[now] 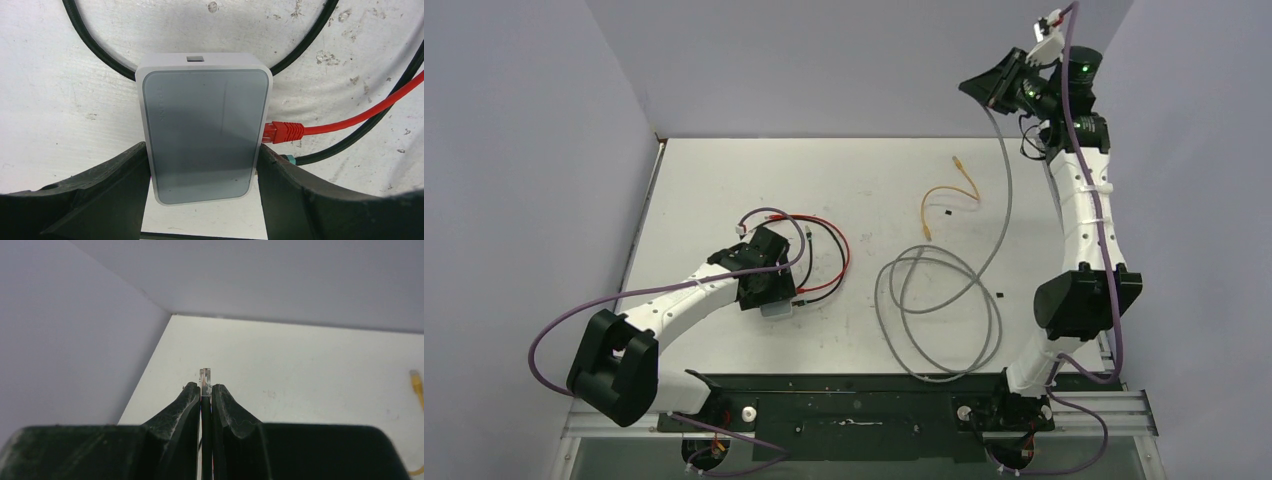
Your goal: Pull the plug from the switch port
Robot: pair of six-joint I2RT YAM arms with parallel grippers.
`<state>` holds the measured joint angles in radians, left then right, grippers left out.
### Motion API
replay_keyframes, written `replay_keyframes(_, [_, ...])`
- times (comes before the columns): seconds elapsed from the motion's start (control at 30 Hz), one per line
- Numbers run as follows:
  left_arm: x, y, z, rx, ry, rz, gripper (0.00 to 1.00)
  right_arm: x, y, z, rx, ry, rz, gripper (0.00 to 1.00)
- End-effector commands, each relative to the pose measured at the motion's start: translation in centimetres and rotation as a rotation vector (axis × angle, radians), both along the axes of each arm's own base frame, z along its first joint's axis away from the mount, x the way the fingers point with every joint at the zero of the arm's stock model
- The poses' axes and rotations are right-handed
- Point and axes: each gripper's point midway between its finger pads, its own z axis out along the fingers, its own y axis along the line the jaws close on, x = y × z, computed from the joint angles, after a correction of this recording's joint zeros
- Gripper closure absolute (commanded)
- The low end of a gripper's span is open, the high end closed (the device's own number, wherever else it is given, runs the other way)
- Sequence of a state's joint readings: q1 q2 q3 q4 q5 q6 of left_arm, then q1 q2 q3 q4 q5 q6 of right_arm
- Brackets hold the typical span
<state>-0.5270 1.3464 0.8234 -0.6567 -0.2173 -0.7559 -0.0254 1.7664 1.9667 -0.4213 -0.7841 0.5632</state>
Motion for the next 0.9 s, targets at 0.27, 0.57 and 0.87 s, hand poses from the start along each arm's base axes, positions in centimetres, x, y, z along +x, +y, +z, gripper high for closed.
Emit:
replay_keyframes(0.27, [1.3, -0.1, 2.2, -0.032, -0.074, 0.029, 1.0, -0.1, -5.2, 13.9, 0.038, -0.349, -0.154, 0.95])
replay_keyframes(0.57, [1.3, -0.3, 2.2, -0.04, -0.072, 0.027, 1.0, 0.3, -7.8, 18.8, 0.117, -0.501, -0.186, 0.95])
replay_keyframes(0.87, [0.9, -0.4, 2.0, -0.056, -0.065, 0.026, 1.0, 1.4, -10.4, 20.7, 0.153, -0.593, -0.228, 0.95])
